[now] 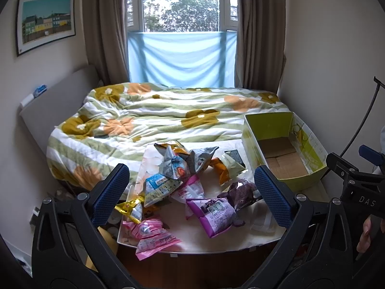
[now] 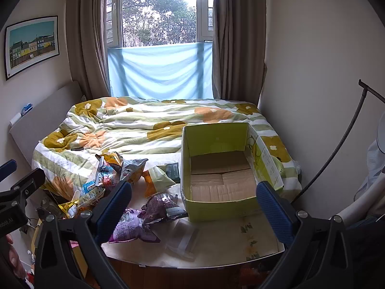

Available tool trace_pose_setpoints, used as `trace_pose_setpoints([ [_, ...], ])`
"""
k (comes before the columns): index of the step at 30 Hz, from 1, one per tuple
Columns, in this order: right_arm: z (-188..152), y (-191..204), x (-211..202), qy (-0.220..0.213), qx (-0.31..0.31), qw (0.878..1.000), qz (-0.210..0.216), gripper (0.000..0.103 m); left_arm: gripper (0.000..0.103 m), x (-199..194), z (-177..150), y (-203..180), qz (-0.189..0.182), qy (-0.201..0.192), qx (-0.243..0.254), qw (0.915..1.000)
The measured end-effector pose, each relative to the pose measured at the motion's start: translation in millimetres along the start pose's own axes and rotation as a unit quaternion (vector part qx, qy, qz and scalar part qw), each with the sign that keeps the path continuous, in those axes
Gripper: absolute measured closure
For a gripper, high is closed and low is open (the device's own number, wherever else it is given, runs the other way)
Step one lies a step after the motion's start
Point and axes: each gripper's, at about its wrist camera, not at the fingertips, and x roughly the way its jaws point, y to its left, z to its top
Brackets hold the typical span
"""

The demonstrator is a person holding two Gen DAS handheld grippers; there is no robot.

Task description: Organize snacks

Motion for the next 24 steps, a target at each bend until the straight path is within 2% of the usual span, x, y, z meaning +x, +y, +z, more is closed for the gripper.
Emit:
trace_pose_setpoints([
  [24,-0.9,1.4,1.3,0.001,0.002,1.0,0.0,0.0,0.0,1.0,-1.0,-1.5,0.0,0.003,0.003,1.0],
])
